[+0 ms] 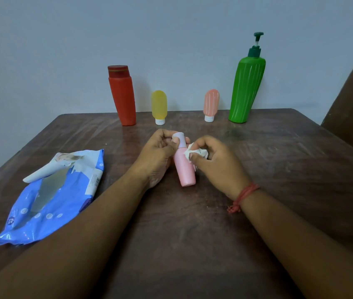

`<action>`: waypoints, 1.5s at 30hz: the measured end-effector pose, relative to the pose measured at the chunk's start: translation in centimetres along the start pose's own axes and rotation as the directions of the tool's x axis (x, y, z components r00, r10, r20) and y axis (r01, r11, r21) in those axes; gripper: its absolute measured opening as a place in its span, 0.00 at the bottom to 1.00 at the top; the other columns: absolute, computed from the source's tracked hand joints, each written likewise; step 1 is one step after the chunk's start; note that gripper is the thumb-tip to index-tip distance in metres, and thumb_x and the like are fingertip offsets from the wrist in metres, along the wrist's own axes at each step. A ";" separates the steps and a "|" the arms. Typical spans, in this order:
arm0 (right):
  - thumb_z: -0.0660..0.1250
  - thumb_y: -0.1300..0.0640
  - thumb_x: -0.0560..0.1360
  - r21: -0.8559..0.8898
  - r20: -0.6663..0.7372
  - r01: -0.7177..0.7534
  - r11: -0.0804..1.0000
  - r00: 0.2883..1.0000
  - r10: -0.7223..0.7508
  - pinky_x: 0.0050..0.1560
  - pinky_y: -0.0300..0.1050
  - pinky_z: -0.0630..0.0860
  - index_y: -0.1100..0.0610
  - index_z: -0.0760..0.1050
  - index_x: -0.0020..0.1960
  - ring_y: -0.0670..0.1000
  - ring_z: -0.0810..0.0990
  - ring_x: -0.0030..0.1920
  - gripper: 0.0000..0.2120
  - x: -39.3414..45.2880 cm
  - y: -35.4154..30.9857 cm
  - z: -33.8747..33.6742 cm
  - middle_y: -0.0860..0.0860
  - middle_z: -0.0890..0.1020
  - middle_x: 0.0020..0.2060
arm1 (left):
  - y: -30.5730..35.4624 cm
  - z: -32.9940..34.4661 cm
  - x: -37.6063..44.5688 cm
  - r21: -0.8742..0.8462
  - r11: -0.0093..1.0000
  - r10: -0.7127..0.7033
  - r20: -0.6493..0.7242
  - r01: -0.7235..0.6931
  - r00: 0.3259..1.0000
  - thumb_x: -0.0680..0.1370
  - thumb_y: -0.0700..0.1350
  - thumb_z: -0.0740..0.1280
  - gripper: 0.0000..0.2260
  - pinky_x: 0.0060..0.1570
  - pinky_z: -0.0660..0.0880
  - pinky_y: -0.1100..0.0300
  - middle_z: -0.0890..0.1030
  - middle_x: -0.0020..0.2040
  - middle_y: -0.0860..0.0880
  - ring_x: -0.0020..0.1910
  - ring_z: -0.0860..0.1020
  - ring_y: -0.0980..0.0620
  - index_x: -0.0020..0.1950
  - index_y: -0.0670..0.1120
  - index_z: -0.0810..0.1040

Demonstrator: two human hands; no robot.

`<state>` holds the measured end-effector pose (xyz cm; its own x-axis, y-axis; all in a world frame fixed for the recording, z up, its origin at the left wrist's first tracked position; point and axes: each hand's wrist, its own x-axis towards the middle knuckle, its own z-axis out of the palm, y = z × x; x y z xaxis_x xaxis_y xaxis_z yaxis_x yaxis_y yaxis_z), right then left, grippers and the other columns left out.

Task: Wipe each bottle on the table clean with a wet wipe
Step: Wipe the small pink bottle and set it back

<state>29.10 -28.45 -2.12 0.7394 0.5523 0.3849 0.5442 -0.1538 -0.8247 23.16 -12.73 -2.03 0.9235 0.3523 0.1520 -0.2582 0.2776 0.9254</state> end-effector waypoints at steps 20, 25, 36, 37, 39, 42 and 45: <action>0.74 0.62 0.72 -0.207 0.022 0.162 0.965 0.987 -0.161 0.48 0.39 0.75 0.54 0.80 0.45 0.45 0.78 0.45 0.06 -0.4 -0.7 -1.0 0.45 0.80 0.44 | 0.6 0.0 -0.3 -0.010 0.995 0.105 0.071 -0.104 0.992 0.80 0.40 0.64 0.10 0.57 0.79 0.47 0.84 0.58 0.43 0.55 0.82 0.45 0.60 0.41 0.72; 0.66 0.68 0.76 -0.315 -0.105 0.325 0.892 0.922 -0.373 0.62 0.33 0.70 0.59 0.79 0.62 0.46 0.77 0.61 0.16 0.3 -1.7 -0.1 0.52 0.79 0.60 | 0.3 0.6 -0.8 0.161 0.983 0.074 0.127 -0.094 0.989 0.82 0.40 0.63 0.08 0.47 0.79 0.50 0.85 0.52 0.47 0.48 0.82 0.48 0.61 0.41 0.71; 0.65 0.64 0.78 -0.247 -0.143 0.248 0.937 0.947 -0.289 0.60 0.28 0.69 0.58 0.80 0.62 0.45 0.78 0.60 0.14 0.3 -1.2 -0.8 0.50 0.81 0.59 | 0.1 1.0 -1.1 0.204 0.976 0.058 0.120 -0.081 0.991 0.83 0.38 0.63 0.05 0.45 0.81 0.48 0.85 0.51 0.44 0.49 0.83 0.46 0.59 0.42 0.73; 0.63 0.64 0.79 -0.266 -0.135 0.254 0.930 0.945 -0.297 0.62 0.27 0.67 0.60 0.79 0.64 0.47 0.77 0.62 0.15 0.4 -1.1 -0.5 0.52 0.80 0.62 | 0.1 1.0 -1.1 0.209 0.975 0.056 0.122 -0.081 0.991 0.83 0.39 0.63 0.06 0.45 0.81 0.48 0.85 0.52 0.44 0.49 0.83 0.46 0.59 0.41 0.73; 0.60 0.64 0.79 -0.302 -0.141 0.238 0.923 0.947 -0.290 0.65 0.25 0.64 0.63 0.77 0.65 0.49 0.76 0.64 0.17 0.6 -1.1 -0.1 0.54 0.79 0.64 | 0.1 1.0 -1.0 0.217 0.973 0.059 0.110 -0.082 0.992 0.83 0.39 0.63 0.06 0.46 0.81 0.47 0.85 0.53 0.43 0.49 0.83 0.45 0.60 0.41 0.73; 0.60 0.64 0.78 -0.355 -0.152 0.248 0.901 0.936 -0.318 0.64 0.26 0.64 0.64 0.79 0.63 0.51 0.77 0.62 0.16 0.8 -1.0 0.0 0.56 0.80 0.61 | 0.1 0.9 -1.0 0.218 0.971 0.076 0.096 -0.096 0.992 0.83 0.38 0.63 0.05 0.45 0.81 0.48 0.85 0.52 0.43 0.49 0.83 0.45 0.58 0.42 0.74; 0.67 0.66 0.76 -0.330 -0.131 0.303 0.894 0.923 -0.361 0.56 0.28 0.70 0.61 0.82 0.54 0.45 0.79 0.54 0.08 0.4 -0.9 -0.6 0.51 0.82 0.53 | 0.1 0.6 -0.9 0.197 0.975 0.095 0.072 -0.107 0.993 0.82 0.37 0.63 0.04 0.45 0.80 0.48 0.86 0.52 0.46 0.48 0.83 0.47 0.55 0.44 0.74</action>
<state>29.14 -28.57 -0.96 0.5383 0.4580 0.7075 0.8412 -0.2405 -0.4843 22.50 -13.60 -1.87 0.9129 0.3118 0.2635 -0.2947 0.0567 0.9539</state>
